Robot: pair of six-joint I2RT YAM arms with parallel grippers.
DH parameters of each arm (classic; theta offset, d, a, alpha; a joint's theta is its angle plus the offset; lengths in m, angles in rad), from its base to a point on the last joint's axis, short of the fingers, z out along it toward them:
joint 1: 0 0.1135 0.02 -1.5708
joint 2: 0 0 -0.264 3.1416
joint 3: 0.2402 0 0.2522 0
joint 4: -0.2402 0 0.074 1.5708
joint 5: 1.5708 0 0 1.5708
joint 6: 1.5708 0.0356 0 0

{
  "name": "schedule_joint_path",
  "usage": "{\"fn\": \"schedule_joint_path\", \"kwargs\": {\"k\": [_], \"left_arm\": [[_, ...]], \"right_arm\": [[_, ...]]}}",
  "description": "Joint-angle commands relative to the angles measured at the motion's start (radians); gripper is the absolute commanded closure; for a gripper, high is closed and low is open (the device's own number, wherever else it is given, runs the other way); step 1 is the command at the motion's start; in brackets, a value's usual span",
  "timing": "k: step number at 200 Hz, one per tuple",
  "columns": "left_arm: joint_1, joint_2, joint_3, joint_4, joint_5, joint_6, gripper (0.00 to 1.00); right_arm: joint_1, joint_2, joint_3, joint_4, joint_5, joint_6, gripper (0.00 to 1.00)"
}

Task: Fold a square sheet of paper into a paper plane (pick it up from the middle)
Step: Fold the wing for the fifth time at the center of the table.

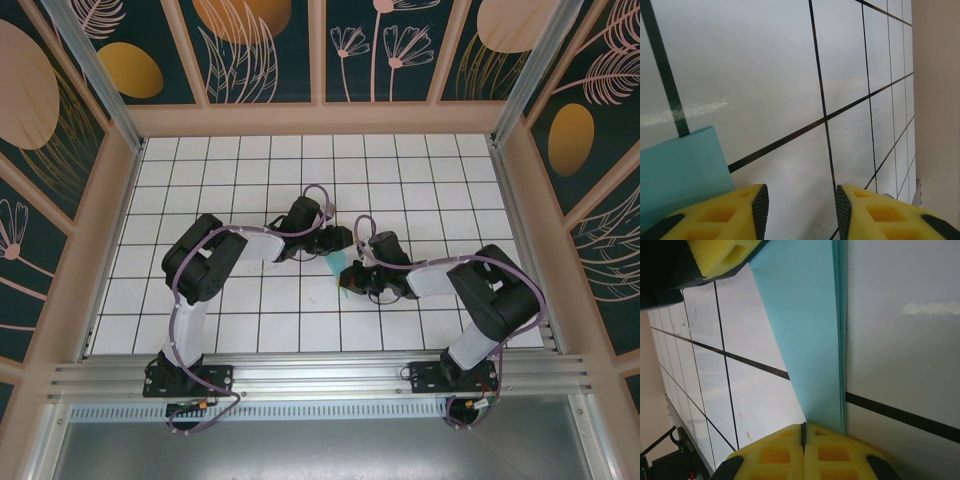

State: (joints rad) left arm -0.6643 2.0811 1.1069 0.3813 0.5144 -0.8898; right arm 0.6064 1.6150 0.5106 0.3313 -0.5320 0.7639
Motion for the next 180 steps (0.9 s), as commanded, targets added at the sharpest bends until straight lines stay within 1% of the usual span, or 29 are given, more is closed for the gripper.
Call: {"fn": "schedule_joint_path", "kwargs": {"k": [1,20,53,86,114,133,151,180], "left_arm": [[0.002,0.045,-0.037,-0.056,-0.086,0.027,0.59],[0.004,0.055,-0.048,-0.052,-0.1,0.025,0.61],[0.005,0.071,-0.05,-0.043,-0.1,0.019,0.62],[0.003,0.067,-0.047,-0.033,-0.084,0.021,0.62],[0.004,0.065,-0.041,-0.033,-0.055,0.031,0.61],[0.005,0.064,-0.044,-0.025,-0.038,0.032,0.61],[0.005,0.058,-0.042,-0.025,-0.032,0.036,0.61],[0.004,0.062,-0.035,-0.023,-0.027,0.034,0.6]], "right_arm": [[0.0,-0.029,-0.05,-0.093,-0.014,-0.02,0.99],[0.002,-0.052,-0.057,-0.143,-0.028,-0.043,0.98],[0.007,-0.078,-0.112,-0.132,-0.092,-0.049,0.96],[0.018,-0.138,-0.132,-0.23,-0.036,-0.063,0.96],[0.015,-0.209,-0.09,-0.321,0.018,-0.092,0.97],[0.012,-0.244,-0.046,-0.295,0.005,-0.09,0.96],[0.013,-0.244,-0.001,-0.248,0.007,-0.074,0.96],[0.012,-0.149,0.051,-0.144,0.029,-0.05,0.96]]}}
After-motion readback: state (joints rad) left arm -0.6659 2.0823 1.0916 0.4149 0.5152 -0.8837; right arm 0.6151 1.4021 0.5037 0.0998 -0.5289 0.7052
